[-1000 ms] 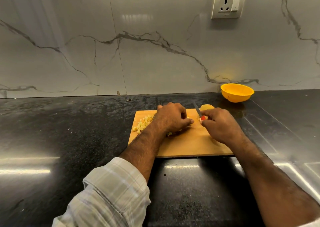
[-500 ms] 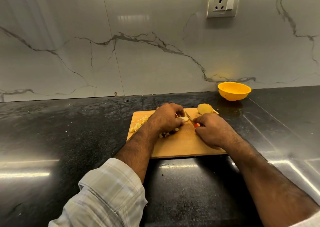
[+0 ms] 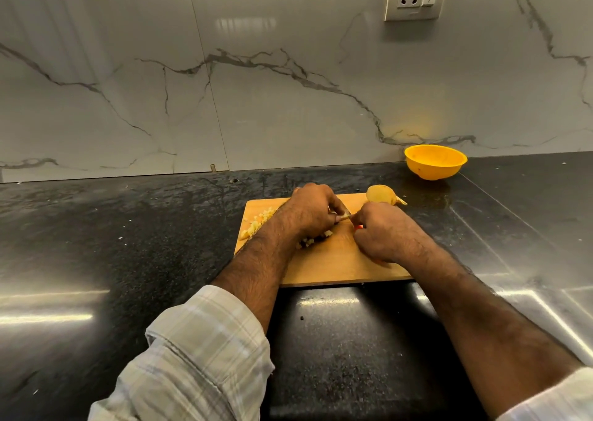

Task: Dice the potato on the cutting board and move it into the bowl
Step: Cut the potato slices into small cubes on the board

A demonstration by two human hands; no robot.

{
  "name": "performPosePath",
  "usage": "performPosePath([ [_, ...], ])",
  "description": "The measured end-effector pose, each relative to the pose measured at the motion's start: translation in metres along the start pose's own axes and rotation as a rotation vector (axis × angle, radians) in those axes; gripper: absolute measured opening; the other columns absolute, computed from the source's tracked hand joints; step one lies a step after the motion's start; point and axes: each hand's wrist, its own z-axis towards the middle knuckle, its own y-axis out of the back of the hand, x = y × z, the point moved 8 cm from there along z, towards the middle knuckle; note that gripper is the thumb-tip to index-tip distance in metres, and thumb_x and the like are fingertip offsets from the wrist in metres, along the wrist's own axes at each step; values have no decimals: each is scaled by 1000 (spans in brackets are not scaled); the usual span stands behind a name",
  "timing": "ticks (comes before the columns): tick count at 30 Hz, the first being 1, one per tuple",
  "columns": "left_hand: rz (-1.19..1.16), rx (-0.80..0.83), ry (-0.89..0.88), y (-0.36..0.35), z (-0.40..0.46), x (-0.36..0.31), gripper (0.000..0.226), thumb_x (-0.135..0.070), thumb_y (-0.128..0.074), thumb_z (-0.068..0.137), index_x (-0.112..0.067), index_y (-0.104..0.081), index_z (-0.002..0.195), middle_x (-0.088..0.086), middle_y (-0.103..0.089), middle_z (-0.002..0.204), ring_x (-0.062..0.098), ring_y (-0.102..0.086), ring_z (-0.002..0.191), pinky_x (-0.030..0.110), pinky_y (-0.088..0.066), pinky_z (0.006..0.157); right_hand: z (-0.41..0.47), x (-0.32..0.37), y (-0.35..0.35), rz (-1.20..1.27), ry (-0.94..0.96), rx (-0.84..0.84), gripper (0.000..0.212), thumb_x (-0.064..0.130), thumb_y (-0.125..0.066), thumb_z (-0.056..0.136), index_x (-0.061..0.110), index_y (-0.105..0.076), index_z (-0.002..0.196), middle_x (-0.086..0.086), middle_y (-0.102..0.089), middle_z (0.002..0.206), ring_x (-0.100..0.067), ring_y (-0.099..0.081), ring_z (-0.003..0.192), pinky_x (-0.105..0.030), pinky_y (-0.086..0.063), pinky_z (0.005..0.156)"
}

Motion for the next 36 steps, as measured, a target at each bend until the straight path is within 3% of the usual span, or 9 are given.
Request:
performPosePath([
  [3,-17,-17,11,1,-2,4,21,-28,-76,96,-23,-79,116,-6,-73,121,11,-65,110,42,-55,104,-6,0,6,-3,30,-71,43,29,-58,98,22,-66,140,0,-69,128,-20,-64,108,-36,-58,92],
  [9,-29,-24,2,2,-1,3,20,-24,-77,95,-22,-81,114,-6,-71,118,11,-64,106,34,-58,97,-10,7,4,-33,49,-41,39,30,-59,98,23,-69,135,2,-71,123,-19,-64,104,-36,-60,89],
  [19,-45,-12,38,4,-2,9,20,-24,-78,94,-20,-80,114,-4,-72,119,12,-65,108,38,-59,99,-12,8,7,-1,57,-80,42,30,-57,100,23,-65,141,1,-70,128,-18,-63,106,-35,-58,90],
  [22,-61,-19,41,5,-2,10,17,-23,-80,93,-20,-81,109,-4,-74,113,11,-67,103,37,-60,96,-13,14,3,-45,60,-42,39,31,-60,98,24,-68,136,1,-71,120,-18,-63,101,-36,-60,88],
  [29,-55,-9,50,4,-2,13,18,-16,-80,92,-17,-81,110,-3,-77,114,11,-69,104,39,-59,100,-6,25,0,-65,36,0,37,28,-62,100,20,-64,136,-1,-69,123,-20,-63,107,-35,-59,92],
  [33,4,-50,64,9,-2,19,12,-31,-80,92,-26,-81,102,-10,-75,108,11,-64,109,53,-41,116,-11,17,5,-15,58,-89,37,29,-56,100,22,-69,134,0,-73,119,-17,-65,98,-36,-61,87],
  [36,29,-68,72,14,-1,23,11,-36,-78,93,-28,-80,100,-12,-74,105,11,-62,109,57,-32,117,-14,16,6,7,81,-89,42,29,-57,98,25,-67,139,2,-73,122,-16,-65,99,-36,-61,86],
])
